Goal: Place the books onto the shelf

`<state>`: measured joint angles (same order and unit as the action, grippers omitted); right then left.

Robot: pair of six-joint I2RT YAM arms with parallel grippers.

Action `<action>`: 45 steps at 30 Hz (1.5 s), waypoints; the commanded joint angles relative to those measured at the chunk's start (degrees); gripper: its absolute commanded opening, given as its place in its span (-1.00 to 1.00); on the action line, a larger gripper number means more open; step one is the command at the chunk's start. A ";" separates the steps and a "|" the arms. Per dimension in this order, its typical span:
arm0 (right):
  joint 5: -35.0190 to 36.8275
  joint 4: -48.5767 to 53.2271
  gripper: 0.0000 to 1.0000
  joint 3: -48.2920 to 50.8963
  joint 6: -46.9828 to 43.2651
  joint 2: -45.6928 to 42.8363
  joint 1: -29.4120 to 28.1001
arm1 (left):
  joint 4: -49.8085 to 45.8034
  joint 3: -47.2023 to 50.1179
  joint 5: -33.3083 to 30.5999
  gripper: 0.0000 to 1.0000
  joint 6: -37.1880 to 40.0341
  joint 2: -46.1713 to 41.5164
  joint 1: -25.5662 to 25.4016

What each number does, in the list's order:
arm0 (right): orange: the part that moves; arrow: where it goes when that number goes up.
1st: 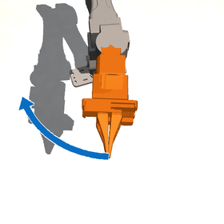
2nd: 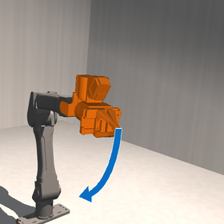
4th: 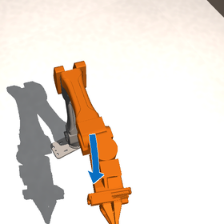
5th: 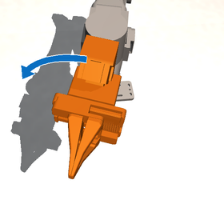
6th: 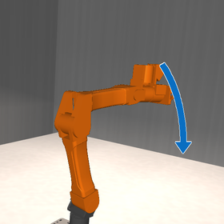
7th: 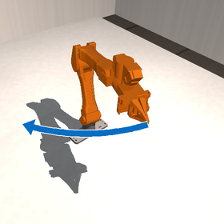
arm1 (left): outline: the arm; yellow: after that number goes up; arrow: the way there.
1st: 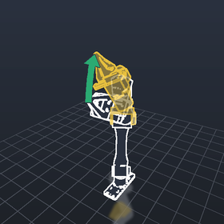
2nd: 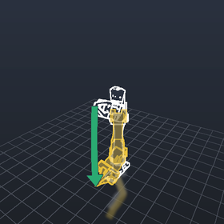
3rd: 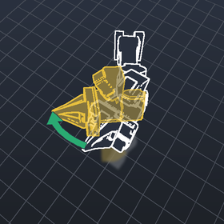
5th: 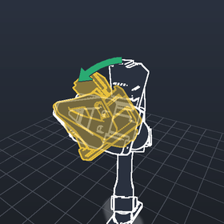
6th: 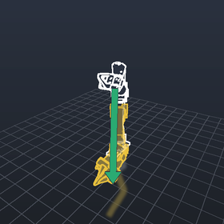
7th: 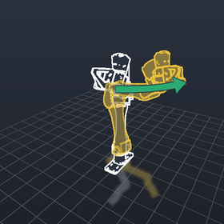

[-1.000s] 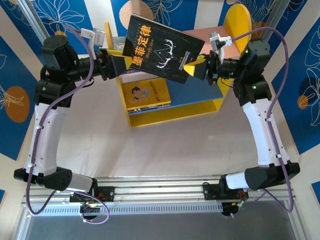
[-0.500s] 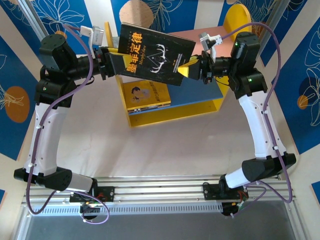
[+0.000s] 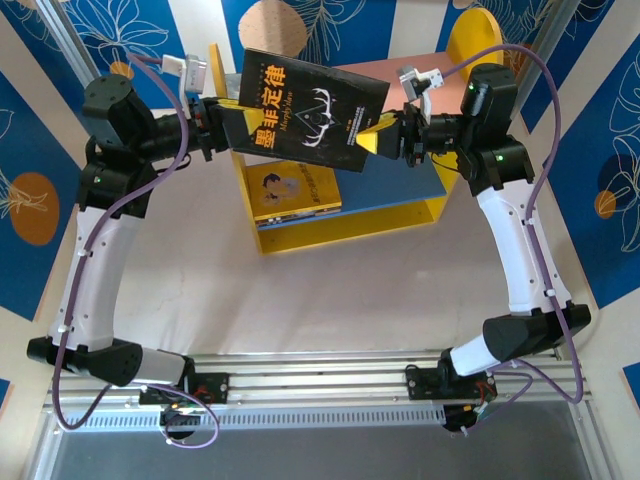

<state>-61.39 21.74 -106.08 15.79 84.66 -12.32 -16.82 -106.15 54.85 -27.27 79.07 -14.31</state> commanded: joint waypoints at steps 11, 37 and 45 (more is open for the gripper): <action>14.30 -8.91 0.31 1.68 9.38 -2.76 -0.06 | 11.27 3.25 -17.71 -1.00 -9.08 -6.55 0.33; 10.31 -1.12 0.55 -28.98 25.28 19.90 1.80 | 26.87 -0.31 -15.18 -1.00 -25.14 2.65 0.33; 8.70 -1.08 0.37 -29.94 25.67 21.06 0.51 | 28.07 -1.34 -14.47 -1.00 -26.26 4.05 0.33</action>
<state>-50.41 19.64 -133.53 40.86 105.34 -11.27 4.34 -104.64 39.57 -52.25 83.57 -14.35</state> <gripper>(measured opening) 0.699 0.177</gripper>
